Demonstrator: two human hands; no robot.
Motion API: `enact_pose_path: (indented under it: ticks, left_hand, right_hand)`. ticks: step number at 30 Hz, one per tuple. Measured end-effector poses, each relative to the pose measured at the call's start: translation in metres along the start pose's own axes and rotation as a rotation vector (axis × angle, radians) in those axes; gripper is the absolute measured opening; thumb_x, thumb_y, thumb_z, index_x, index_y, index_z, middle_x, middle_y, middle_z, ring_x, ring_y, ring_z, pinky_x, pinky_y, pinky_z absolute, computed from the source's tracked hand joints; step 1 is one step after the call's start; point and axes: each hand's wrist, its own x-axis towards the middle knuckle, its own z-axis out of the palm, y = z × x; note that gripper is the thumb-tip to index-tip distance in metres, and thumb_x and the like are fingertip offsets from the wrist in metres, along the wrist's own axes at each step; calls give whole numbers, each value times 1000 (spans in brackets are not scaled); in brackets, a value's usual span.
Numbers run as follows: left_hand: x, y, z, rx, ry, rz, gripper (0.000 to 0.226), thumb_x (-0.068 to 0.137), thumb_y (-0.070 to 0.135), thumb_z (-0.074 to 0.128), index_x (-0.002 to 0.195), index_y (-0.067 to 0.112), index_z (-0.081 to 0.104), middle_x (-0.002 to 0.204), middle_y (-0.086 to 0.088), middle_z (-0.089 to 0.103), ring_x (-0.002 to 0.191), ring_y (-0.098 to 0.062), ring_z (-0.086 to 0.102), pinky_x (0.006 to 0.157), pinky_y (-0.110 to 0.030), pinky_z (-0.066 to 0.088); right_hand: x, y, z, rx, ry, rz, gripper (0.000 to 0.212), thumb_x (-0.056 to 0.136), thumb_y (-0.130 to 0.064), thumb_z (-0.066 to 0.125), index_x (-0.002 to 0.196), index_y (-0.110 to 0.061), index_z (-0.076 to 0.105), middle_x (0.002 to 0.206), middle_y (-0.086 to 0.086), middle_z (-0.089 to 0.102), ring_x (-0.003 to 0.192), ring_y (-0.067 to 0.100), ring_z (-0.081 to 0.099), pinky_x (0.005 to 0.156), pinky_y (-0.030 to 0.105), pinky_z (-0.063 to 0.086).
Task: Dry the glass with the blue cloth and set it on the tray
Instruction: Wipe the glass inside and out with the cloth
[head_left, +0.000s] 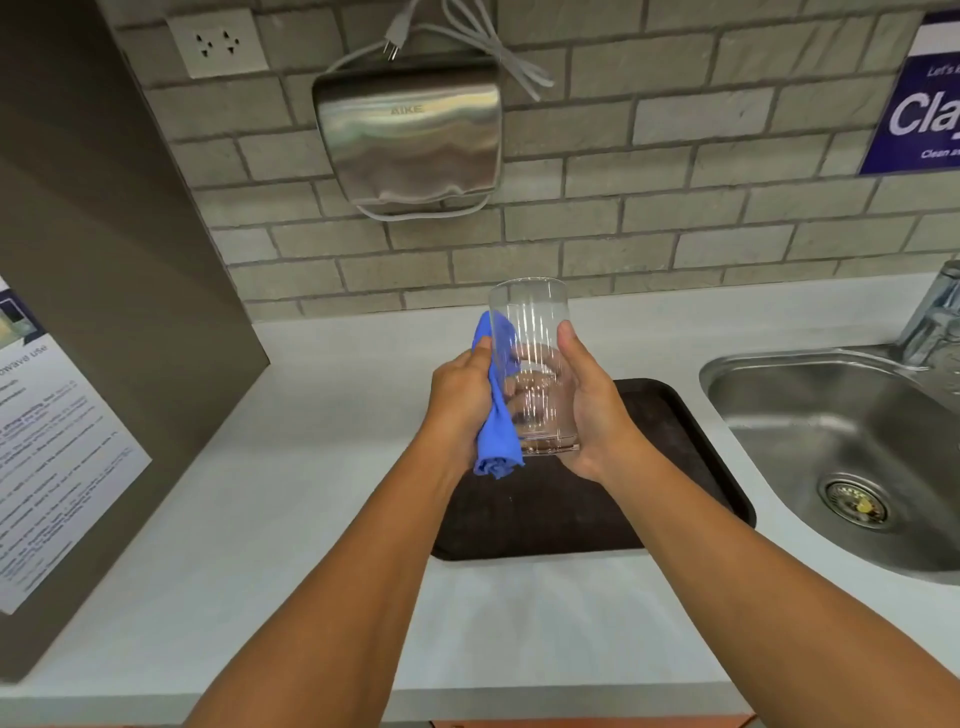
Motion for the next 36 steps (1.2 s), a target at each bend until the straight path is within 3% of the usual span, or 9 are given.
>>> enact_pose_path:
  ticks: [5, 8, 12, 16, 27, 30, 32, 34, 36]
  left_hand:
    - [-1, -13, 1, 4, 73, 98, 31, 101, 41, 43, 108, 19, 63, 90, -4, 69, 83, -29, 67, 76, -42, 58]
    - [-2, -14, 0, 69, 107, 150, 30, 101, 41, 39, 92, 23, 61, 91, -5, 65, 75, -21, 59, 71, -39, 54]
    - [-2, -20, 0, 164, 149, 258, 29, 101, 42, 38, 108, 22, 57, 107, -5, 64, 83, -11, 62, 71, -25, 49]
    - [-8, -20, 4, 253, 152, 390, 31, 103, 38, 34, 122, 25, 55, 110, -2, 52, 79, -2, 55, 69, -15, 42]
    - [-11, -20, 5, 535, 180, 743, 54, 101, 34, 43, 152, 31, 27, 102, -1, 36, 73, -3, 50, 66, -4, 43]
    - [-4, -16, 3, 414, 128, 628, 45, 102, 38, 40, 144, 26, 45, 103, -1, 45, 77, -5, 55, 66, -5, 44]
    - [4, -11, -1, 218, 75, 361, 39, 102, 41, 39, 124, 18, 60, 106, -6, 61, 81, -12, 62, 68, -16, 50]
    - [5, -8, -4, 49, 9, 98, 42, 101, 43, 40, 119, 13, 63, 96, -7, 70, 75, -19, 66, 63, -28, 54]
    - [2, -7, -5, 32, -18, 21, 44, 101, 44, 41, 122, 11, 62, 87, -4, 69, 67, -17, 66, 57, -27, 55]
  right_hand:
    - [0, 4, 4, -80, 157, 5, 72, 80, -70, 61, 117, -9, 63, 100, 14, 69, 83, 28, 70, 72, 40, 58]
    - [5, 8, 4, -195, 321, -88, 60, 83, -69, 59, 105, -13, 63, 107, 21, 68, 87, 30, 69, 75, 44, 60]
    - [0, 10, 11, -355, 308, -49, 62, 84, -73, 51, 112, -19, 66, 111, 9, 73, 99, 26, 71, 90, 41, 56]
    - [-6, 6, 18, -390, 277, -65, 52, 87, -60, 61, 116, -17, 60, 101, 0, 69, 83, 13, 66, 70, 28, 53]
    - [-5, 6, 24, -327, 316, -86, 70, 77, -68, 66, 111, -6, 67, 95, 11, 75, 81, 19, 69, 87, 44, 58]
    - [-5, 4, 23, -292, 330, -81, 77, 76, -69, 66, 109, 1, 65, 92, 12, 66, 81, 26, 60, 85, 50, 56]
    - [-6, 2, 21, -241, 312, -80, 66, 81, -66, 64, 106, -4, 68, 93, 11, 66, 81, 26, 62, 78, 44, 55]
    - [-6, -1, 18, -217, 266, -59, 62, 84, -64, 62, 112, -8, 68, 94, 13, 70, 79, 26, 68, 73, 40, 58]
    - [-6, -1, 18, -210, 249, -42, 66, 83, -64, 63, 119, -9, 64, 95, 15, 72, 78, 27, 70, 72, 39, 59]
